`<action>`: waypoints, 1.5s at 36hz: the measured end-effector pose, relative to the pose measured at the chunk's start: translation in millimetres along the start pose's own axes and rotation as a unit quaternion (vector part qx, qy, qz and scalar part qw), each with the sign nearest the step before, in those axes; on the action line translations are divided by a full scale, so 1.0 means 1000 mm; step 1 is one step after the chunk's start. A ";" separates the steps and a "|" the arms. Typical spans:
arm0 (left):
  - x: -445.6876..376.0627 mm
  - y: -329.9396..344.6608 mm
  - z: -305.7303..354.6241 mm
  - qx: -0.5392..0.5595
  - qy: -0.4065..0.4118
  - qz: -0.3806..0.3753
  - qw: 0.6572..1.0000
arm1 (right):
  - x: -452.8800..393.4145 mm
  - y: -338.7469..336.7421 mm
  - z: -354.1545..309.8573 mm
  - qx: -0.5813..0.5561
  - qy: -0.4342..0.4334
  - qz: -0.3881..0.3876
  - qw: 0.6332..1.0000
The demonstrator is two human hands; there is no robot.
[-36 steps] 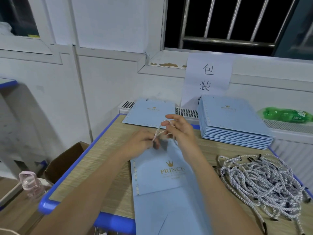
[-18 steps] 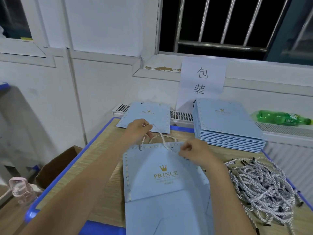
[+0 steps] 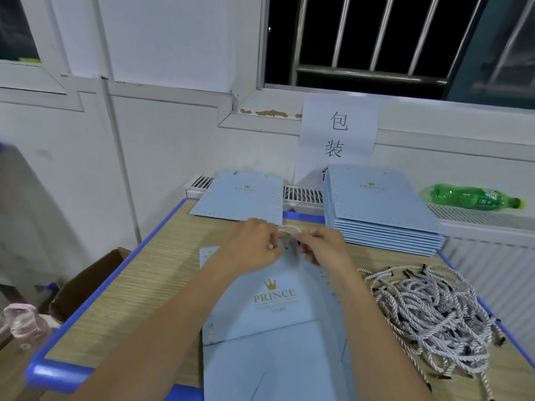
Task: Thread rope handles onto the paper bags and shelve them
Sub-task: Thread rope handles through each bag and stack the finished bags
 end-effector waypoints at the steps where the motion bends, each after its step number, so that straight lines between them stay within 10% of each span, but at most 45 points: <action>1: 0.001 0.006 -0.002 -0.014 -0.006 -0.016 1.000 | 0.000 0.001 0.002 -0.023 0.004 -0.002 1.000; 18: 0.005 0.016 -0.012 0.093 -0.045 -0.054 0.993 | -0.003 0.009 0.004 -0.060 -0.044 -0.029 0.997; 35: 0.000 0.022 -0.023 0.207 -0.074 -0.043 0.975 | -0.002 0.011 -0.015 0.175 -0.222 0.065 0.957; 54: -0.020 0.016 -0.016 0.331 -0.045 -0.061 0.941 | 0.002 0.004 -0.023 0.080 -0.228 0.069 0.968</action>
Point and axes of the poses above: each hand's wrist, its own x-axis away from the middle knuckle, its own y-axis out of the palm, z = x × y, the point moved 9 cm from there along -x, towards the middle knuckle, and after that the axes turned 9 degrees about y, right-handed, at the moved point
